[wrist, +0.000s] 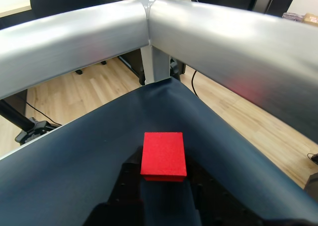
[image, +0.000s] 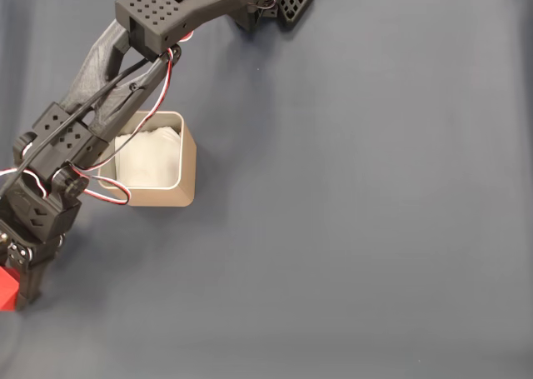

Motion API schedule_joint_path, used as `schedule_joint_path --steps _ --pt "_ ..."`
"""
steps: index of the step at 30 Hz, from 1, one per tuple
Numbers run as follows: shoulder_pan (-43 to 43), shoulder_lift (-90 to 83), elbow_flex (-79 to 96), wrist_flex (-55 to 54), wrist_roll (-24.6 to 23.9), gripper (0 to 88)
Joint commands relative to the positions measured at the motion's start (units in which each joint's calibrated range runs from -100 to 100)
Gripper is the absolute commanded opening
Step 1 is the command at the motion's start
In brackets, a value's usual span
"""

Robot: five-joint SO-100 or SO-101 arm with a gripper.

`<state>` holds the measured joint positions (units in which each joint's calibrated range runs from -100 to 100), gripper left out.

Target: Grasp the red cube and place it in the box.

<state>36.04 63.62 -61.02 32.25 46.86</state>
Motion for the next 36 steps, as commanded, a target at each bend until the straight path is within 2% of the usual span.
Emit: schedule_joint_path --steps 1,7,18,27,36 --pt "0.4 -1.7 -2.3 -1.1 -0.4 14.0" --pt "0.4 -3.2 0.1 -1.1 -0.2 7.3" --pt "0.5 -11.0 10.1 -0.5 -0.7 3.6" --pt "0.8 -24.5 26.1 1.4 -1.1 2.3" --pt "0.6 -41.5 38.8 9.4 -1.4 0.7"
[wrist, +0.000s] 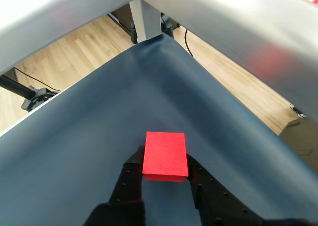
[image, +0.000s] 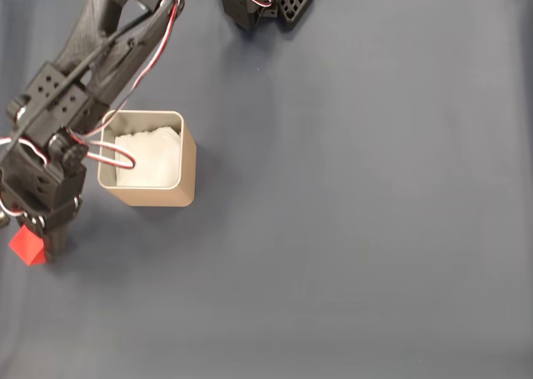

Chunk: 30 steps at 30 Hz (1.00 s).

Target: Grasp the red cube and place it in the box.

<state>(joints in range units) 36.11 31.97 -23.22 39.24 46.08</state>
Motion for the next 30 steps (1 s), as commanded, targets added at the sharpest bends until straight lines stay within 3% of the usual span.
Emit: schedule_joint_path --steps 1,22,30 --pt "0.5 -11.8 2.3 3.5 -0.5 0.4" --pt "-2.4 -39.5 9.9 19.5 0.5 0.1" --pt "-3.9 -49.2 19.5 19.2 1.7 0.1"
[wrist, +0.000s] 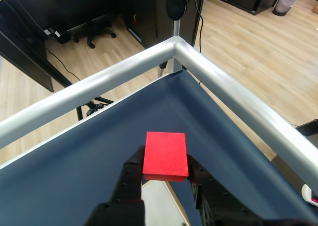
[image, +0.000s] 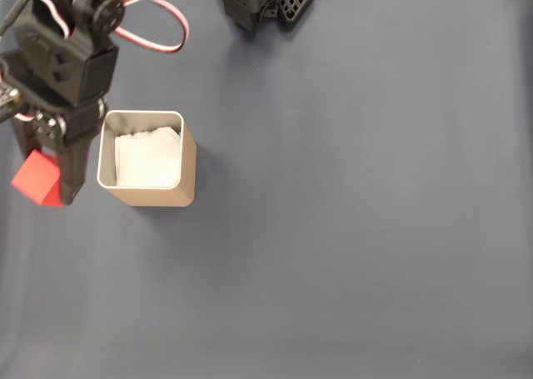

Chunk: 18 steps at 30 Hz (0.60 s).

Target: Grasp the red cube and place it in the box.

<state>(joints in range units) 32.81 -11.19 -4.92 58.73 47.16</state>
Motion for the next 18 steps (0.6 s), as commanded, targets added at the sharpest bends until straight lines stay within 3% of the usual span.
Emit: schedule_joint_path --steps 1,18 --pt "-0.7 -7.4 2.9 -0.7 0.7 0.1" --pt "-0.9 -21.4 27.4 -8.9 0.7 0.1"
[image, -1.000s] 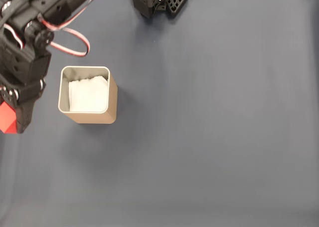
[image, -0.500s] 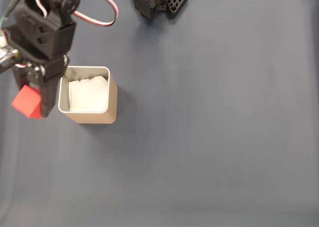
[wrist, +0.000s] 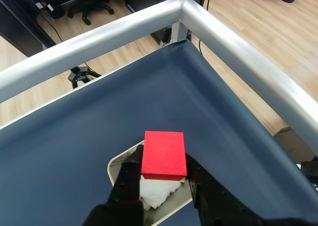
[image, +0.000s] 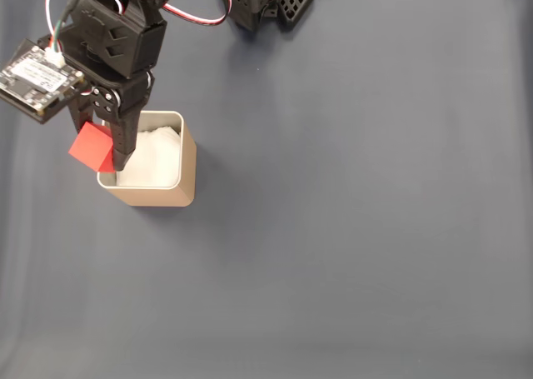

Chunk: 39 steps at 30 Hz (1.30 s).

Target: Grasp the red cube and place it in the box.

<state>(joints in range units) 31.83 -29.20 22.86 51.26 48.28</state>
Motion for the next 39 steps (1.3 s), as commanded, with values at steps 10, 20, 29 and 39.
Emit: schedule_joint_path --steps 10,20,29,39 --pt "-0.6 -7.4 5.9 -4.4 -0.7 0.1" --pt "-1.1 -15.5 17.7 -11.5 -2.0 0.1" --pt "-2.2 -20.7 22.3 -12.3 -2.5 0.1" --pt "-2.0 -24.2 25.6 -12.3 -2.5 0.1"
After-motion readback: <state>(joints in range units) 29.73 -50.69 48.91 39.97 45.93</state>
